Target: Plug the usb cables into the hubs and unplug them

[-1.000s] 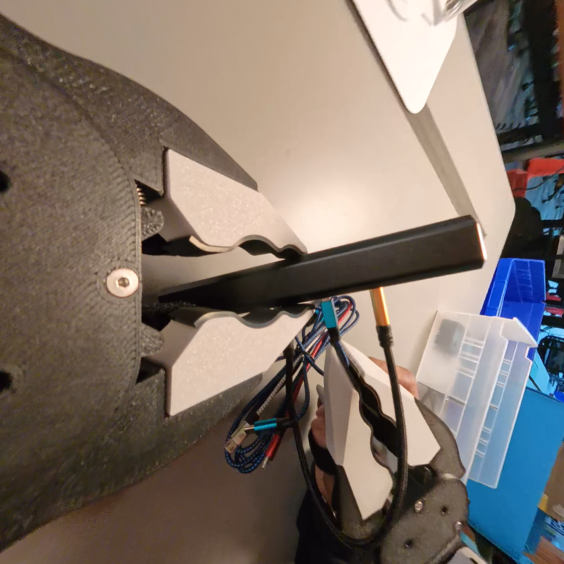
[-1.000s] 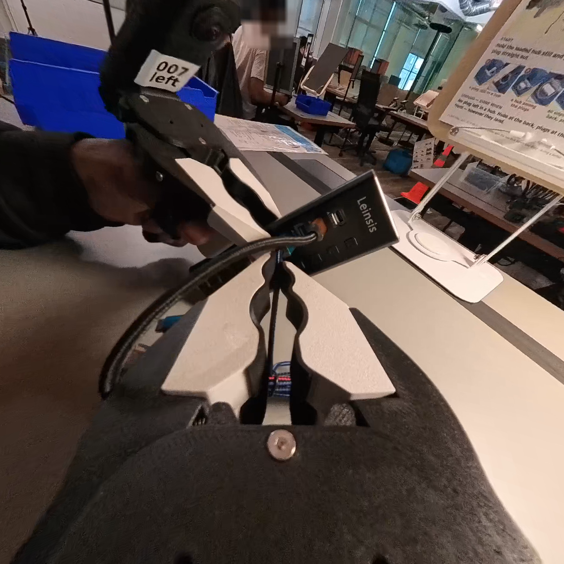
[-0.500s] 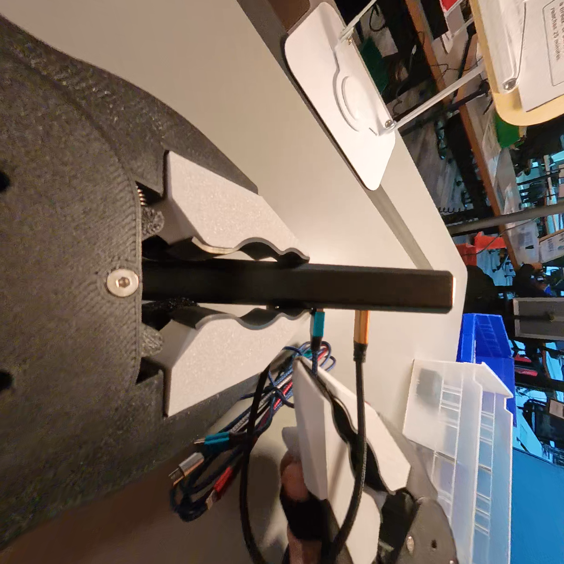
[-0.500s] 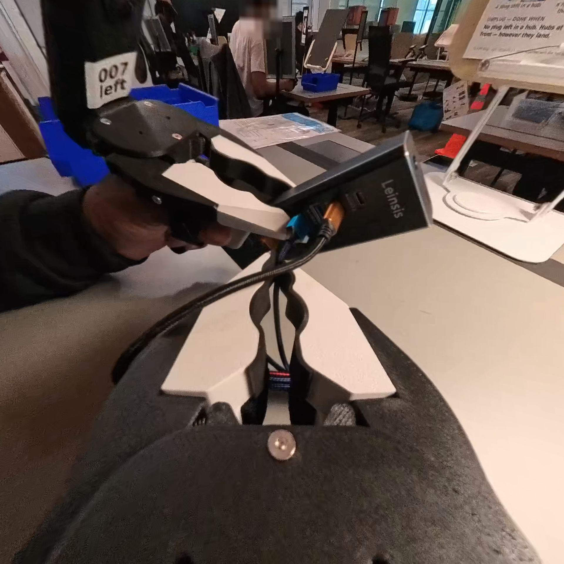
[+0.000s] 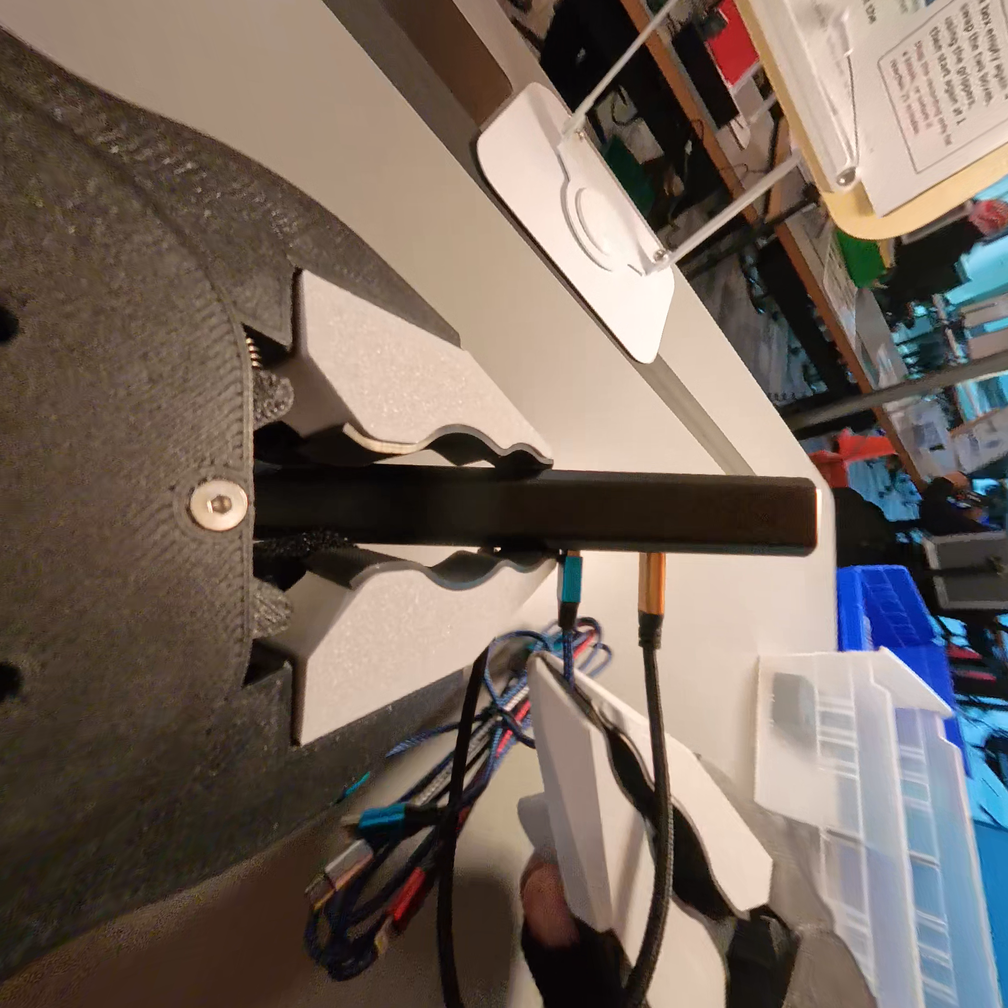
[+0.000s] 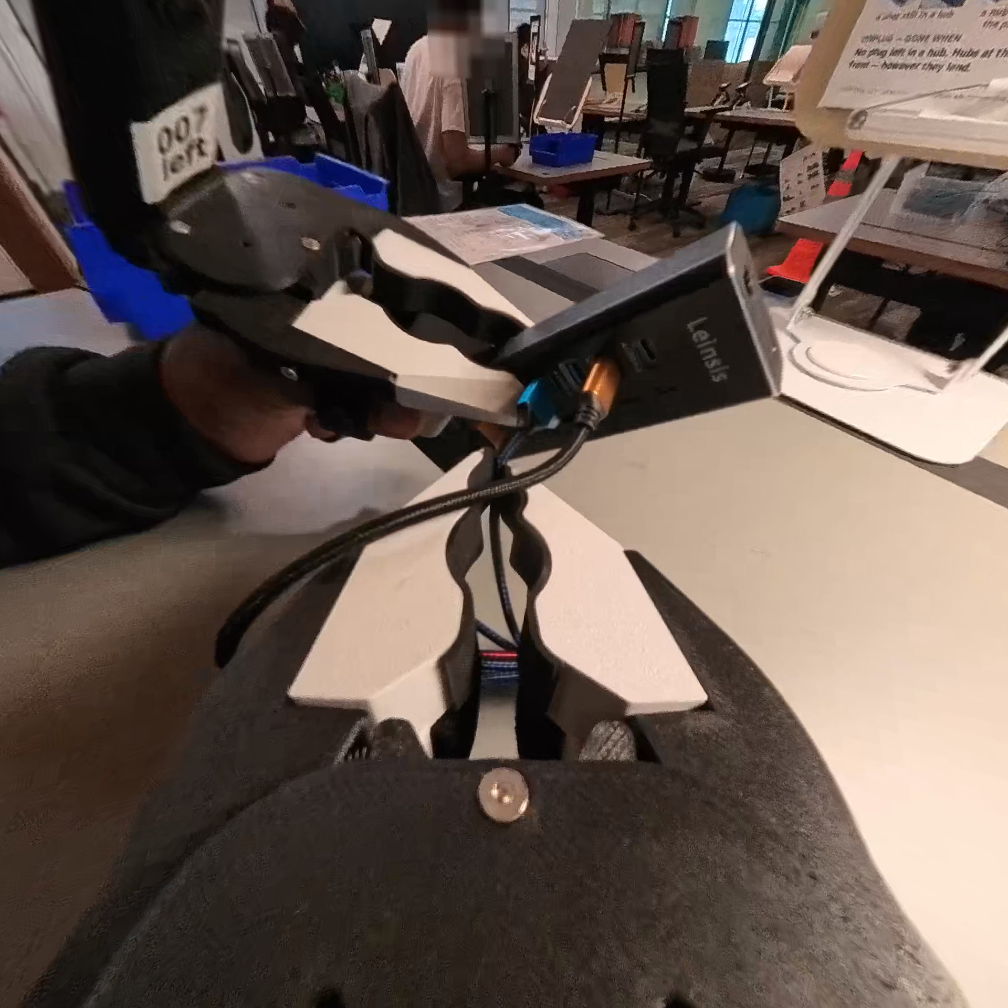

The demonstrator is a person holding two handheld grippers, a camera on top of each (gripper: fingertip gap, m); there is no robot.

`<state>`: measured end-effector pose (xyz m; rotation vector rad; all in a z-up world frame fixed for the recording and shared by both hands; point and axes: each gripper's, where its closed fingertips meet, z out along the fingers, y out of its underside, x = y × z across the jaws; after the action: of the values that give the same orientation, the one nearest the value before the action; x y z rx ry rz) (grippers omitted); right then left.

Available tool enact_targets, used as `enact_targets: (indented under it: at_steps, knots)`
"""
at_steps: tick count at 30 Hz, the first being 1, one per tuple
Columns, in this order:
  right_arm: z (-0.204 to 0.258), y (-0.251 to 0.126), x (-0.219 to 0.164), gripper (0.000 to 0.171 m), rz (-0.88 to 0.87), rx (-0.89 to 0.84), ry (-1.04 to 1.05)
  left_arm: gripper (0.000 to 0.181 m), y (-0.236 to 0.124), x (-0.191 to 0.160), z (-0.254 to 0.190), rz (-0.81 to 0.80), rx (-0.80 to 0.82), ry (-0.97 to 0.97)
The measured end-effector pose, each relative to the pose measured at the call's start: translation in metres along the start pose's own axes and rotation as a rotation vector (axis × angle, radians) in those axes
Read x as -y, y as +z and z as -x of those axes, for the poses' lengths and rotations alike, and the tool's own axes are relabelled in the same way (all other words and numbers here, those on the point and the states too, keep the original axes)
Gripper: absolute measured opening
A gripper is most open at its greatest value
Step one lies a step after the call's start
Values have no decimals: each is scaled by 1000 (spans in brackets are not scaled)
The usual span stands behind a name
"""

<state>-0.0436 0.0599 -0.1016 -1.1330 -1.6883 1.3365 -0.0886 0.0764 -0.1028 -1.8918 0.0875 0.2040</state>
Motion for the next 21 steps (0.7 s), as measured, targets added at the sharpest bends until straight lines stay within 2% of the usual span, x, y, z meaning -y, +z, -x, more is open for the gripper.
enact_targets:
  at_steps: [4,6,9,12,14,16,18,21]
  knots:
    - [-15,-3,-8,3,20,6,-93,30,-1,1,0,14,15,56]
    - [-17,-1,-17,3,43,18,-72,30,1,0,-1,35,44,100]
    - [4,-3,-1,2,-5,44,-5,31,-2,3,-2,-11,-14,46]
    - [-11,-4,-8,3,25,16,-97,30,-5,9,-1,-12,32,122]
    - [-9,-2,-11,2,37,48,14,30,-1,4,1,12,56,133]
    - [7,-3,-7,3,16,49,-35,31,-2,4,-3,-12,9,102]
    - [-5,-3,-11,3,34,28,-58,30,-4,7,-1,-7,55,150]
    - [2,-3,-8,3,8,81,68,30,-1,7,0,-20,53,137]
